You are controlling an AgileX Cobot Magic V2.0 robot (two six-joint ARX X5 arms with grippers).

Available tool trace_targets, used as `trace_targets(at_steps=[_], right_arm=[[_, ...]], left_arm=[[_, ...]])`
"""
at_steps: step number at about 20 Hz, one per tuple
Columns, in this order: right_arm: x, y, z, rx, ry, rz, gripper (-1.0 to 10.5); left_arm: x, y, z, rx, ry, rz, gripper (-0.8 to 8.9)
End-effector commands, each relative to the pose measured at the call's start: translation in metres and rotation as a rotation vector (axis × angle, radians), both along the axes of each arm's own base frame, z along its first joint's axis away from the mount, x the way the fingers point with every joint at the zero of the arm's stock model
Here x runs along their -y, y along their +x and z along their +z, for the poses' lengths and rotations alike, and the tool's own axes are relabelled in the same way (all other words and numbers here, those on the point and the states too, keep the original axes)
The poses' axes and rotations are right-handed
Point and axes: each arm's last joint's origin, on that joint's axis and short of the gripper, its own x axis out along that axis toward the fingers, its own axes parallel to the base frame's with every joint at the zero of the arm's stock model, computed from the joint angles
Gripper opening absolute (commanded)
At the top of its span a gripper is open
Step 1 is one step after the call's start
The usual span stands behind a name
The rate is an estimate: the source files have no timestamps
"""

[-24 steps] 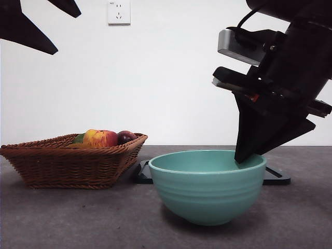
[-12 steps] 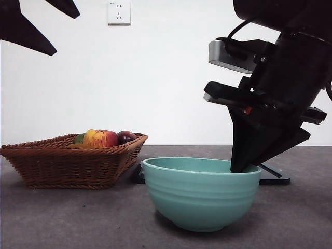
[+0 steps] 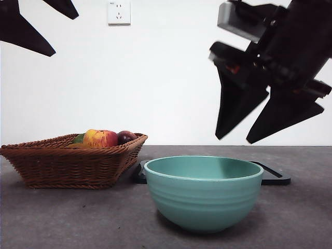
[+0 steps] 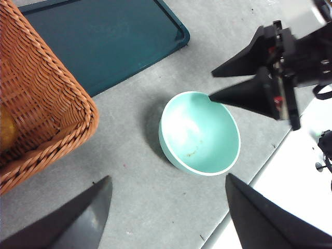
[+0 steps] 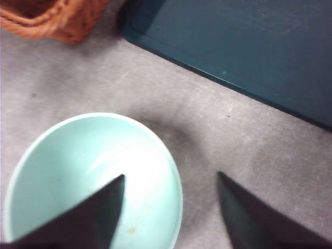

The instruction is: Pick up the wifruite, put it on the bowl, pick up the plate, put it on desk

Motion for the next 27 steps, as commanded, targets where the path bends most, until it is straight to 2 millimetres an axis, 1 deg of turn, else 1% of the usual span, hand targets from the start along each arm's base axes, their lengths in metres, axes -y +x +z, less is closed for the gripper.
trace_targets(at_steps=[1,4,6,9,12,16,27], right_arm=[[0.002,-0.006,0.016,0.052,0.06,0.001,3.2],[0.014,-0.019,0.041,0.109,0.13,0.014,3.2],[0.022,-0.03,0.052,0.1,0.159,0.044,3.2],[0.033,-0.045,0.061,0.067,0.206,0.106,3.2],[0.043,-0.058,0.063,0.016,0.217,0.15,3.2],[0.049,-0.068,0.062,-0.046,0.226,0.194,3.2],[0.049,-0.068,0.062,-0.05,0.223,0.193,3.2]], left_arm=[[0.002,0.001,0.003,0.021,-0.001,-0.02,3.44],[0.002,0.001,0.003,0.021,-0.001,-0.02,3.44],[0.002,0.001,0.003,0.021,-0.001,-0.02,3.44],[0.002,0.001,0.003,0.022,-0.001,-0.02,3.44],[0.002,0.001,0.003,0.021,-0.001,-0.02,3.44],[0.002,0.001,0.003,0.02,-0.001,-0.02,3.44],[0.002,0.001,0.002,0.018,0.0,-0.02,3.44]])
